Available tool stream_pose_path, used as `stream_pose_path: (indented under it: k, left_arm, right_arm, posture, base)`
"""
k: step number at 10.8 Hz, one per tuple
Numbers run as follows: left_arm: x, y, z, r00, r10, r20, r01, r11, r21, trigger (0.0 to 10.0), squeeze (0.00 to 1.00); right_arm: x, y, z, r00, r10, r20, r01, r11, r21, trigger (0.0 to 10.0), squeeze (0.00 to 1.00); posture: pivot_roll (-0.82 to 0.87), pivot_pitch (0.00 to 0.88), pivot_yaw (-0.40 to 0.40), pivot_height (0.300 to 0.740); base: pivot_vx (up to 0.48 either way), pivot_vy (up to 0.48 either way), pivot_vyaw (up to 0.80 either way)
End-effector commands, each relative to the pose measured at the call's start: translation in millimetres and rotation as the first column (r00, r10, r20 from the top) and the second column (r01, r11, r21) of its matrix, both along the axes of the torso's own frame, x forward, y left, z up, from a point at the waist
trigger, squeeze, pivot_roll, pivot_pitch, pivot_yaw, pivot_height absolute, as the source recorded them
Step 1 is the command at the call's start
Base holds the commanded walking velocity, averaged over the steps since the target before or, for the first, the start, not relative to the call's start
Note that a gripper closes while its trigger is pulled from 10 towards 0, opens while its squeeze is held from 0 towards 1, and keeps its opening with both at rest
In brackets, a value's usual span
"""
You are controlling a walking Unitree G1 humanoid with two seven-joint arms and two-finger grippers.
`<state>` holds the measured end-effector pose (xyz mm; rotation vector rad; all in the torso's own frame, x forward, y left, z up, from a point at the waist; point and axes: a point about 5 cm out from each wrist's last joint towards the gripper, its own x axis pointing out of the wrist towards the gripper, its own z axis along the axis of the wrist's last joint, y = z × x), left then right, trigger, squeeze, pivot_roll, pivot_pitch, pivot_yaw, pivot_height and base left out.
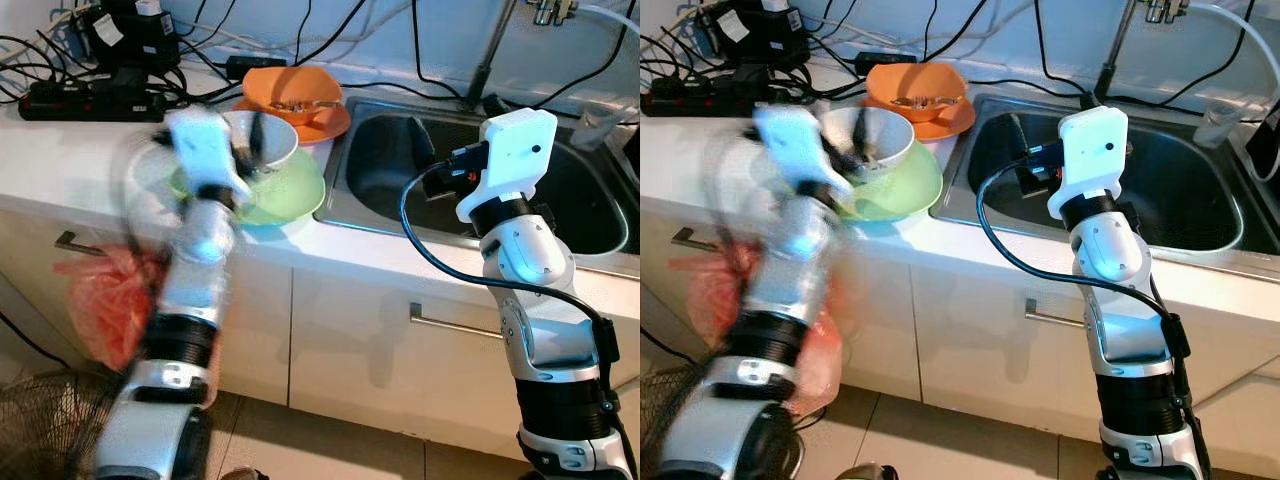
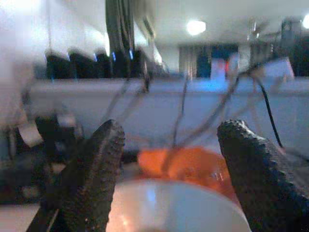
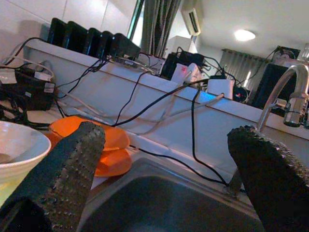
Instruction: Kitchen organization
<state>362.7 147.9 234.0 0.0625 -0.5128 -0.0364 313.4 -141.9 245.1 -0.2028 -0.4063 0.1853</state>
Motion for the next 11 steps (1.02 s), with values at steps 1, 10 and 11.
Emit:
stream_pose_path:
  k: [1, 10, 11]
  left_arm:
    - [-6.5, 4.4, -2.0, 1.000, 0.005, 0.005, -0.005, 0.999, 0.037, 10.0, 1.00]
    - [-13.2, 7.9, -6.9, 1.000, 0.007, 0.006, -0.008, 0.998, 0.058, 10.0, 1.00]
    - [-13.2, 7.9, -6.9, 1.000, 0.007, 0.006, -0.008, 0.998, 0.058, 10.0, 1.00]
  right_arm:
    - [-0.8, -1.7, 5.0, 1.000, 0.005, 0.015, -0.005, 1.000, -0.001, 10.0, 0.00]
    - [0.6, 0.4, 4.7, 1.000, 0.016, 0.014, -0.016, 1.000, -0.001, 10.0, 0.00]
    - [0.6, 0.4, 4.7, 1.000, 0.016, 0.014, -0.016, 1.000, -0.001, 10.0, 0.00]
  posture:
    - [0.02, 0.017, -0.054, 0.740]
    - [0.03, 0.017, -0.061, 0.740]
    - [0.03, 0.017, -0.061, 0.740]
  base:
    - [0.000, 0.000, 0.00]
    - [0.000, 0.000, 0.00]
    - [0.000, 0.000, 0.00]
